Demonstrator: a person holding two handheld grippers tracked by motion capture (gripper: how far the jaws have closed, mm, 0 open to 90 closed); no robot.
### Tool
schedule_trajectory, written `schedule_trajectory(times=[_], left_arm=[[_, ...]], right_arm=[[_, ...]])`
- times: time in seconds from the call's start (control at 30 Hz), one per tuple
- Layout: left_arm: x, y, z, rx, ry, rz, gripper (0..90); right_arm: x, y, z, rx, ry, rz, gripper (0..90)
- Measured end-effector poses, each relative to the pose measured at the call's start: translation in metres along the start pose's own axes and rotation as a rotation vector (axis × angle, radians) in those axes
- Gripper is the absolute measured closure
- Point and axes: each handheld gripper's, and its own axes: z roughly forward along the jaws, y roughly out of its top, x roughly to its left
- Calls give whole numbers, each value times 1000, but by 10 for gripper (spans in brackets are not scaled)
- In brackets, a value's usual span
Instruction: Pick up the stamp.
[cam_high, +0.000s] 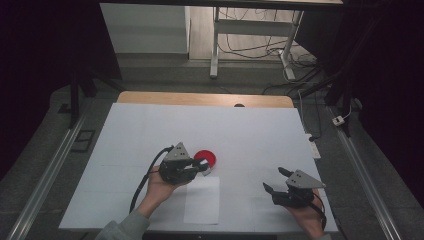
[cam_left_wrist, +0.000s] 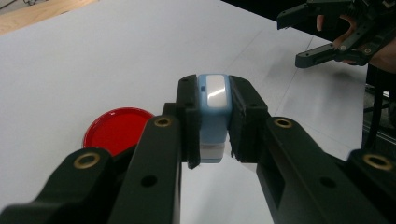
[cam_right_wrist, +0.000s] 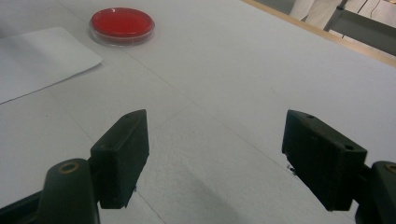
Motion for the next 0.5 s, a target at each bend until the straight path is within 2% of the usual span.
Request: schedule_trajectory(times=[0.5], left_arm=[[2, -1, -3, -6, 8, -5, 756]], right_arm=[[3, 2, 2, 1, 17, 2, 231]])
